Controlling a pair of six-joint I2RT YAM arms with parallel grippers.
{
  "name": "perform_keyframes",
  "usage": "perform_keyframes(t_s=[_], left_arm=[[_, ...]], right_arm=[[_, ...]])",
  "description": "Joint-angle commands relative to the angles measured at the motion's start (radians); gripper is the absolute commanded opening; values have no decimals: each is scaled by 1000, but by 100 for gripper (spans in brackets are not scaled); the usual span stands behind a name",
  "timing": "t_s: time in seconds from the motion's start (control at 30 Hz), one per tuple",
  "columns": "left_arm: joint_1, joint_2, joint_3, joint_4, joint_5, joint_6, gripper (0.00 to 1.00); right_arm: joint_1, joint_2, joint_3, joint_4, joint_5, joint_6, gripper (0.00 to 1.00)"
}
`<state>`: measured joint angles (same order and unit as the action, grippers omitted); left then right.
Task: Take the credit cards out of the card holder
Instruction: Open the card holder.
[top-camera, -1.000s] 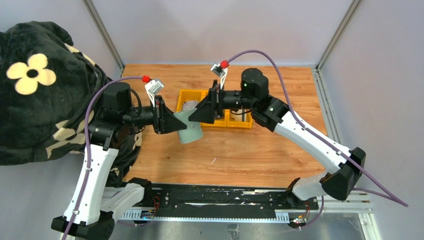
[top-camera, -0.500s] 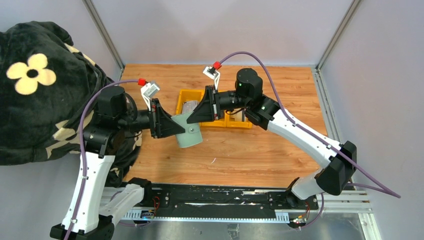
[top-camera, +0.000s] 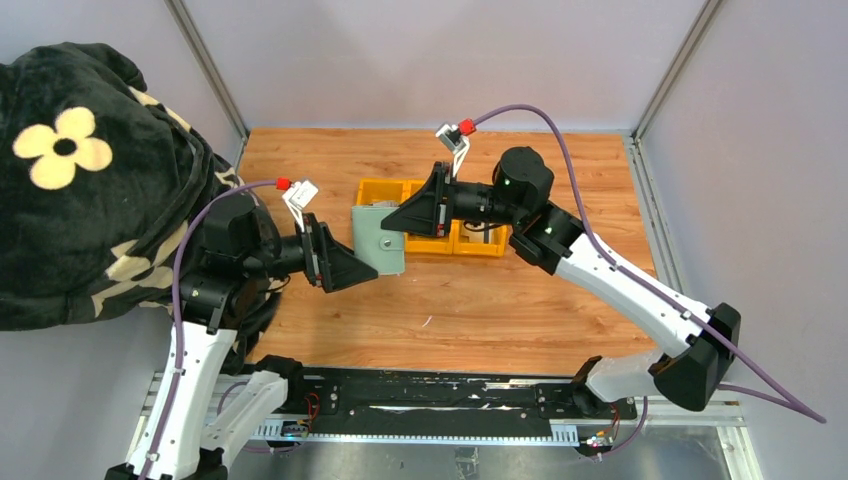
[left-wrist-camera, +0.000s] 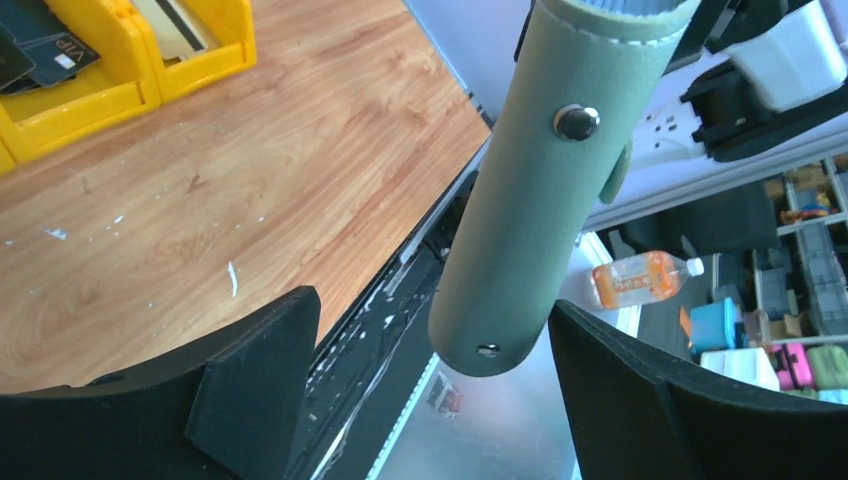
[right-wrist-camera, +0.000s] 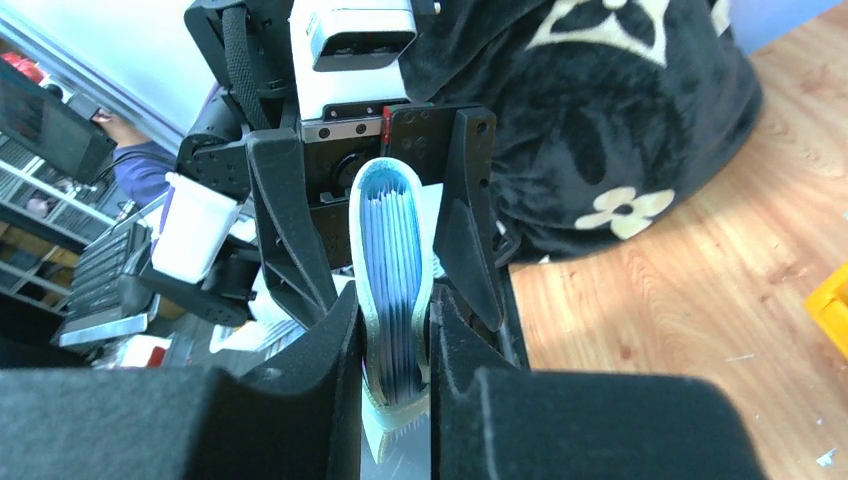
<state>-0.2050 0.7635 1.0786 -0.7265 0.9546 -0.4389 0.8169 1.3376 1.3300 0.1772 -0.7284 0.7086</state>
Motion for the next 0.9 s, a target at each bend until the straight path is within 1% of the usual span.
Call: perform_keyframes(t_s=[0.0,0.1,0.17,0.23,0.37,0.4,0.5,0.53,0.57,0.63,0.7,0.73,0.77,0.83,0.87], left_arm=[[3,-34,-8,150,-9,-140,86],[3,-26,-5,180,2,-167,76],[3,-18,-6,184,23,-176,72],[3,-14,-10,185,41,-176,64],[3,-27,-23,185,17,-165,41],[3,-30,-21,181,5,-160,34],[3,-30,4,112,-29,-105,26],[3,-30,7,95,-38,-90,25],[3,-31,8,81,-40,-74,24],[3,-37,5,75,-31,-59,19],[3,-38,13,81,-1,-53,16],[3,-37,20,87,24,-52,16],[3,-38,26,96,52,-58,16],[3,-37,38,110,93,-71,16],[3,-39,44,111,102,-71,16]], right_arm=[[36,-57,-44,117,124,-38,0],[45,-63,-66,144,148,-27,0],[54,-66,-80,169,169,-17,0],[63,-66,-97,200,197,1,0],[93,-38,-98,212,379,42,0],[98,-34,-93,213,413,44,0],[109,-50,-101,178,504,17,0],[120,-66,-111,177,536,3,3],[129,-76,-121,180,544,-11,9],[133,-75,-131,193,490,-25,30],[130,-62,-112,138,416,-40,53],[128,-55,-95,101,372,-55,58],[121,-47,-80,69,318,-74,62],[96,-30,-55,40,185,-75,64],[81,-22,-49,34,126,-70,67]])
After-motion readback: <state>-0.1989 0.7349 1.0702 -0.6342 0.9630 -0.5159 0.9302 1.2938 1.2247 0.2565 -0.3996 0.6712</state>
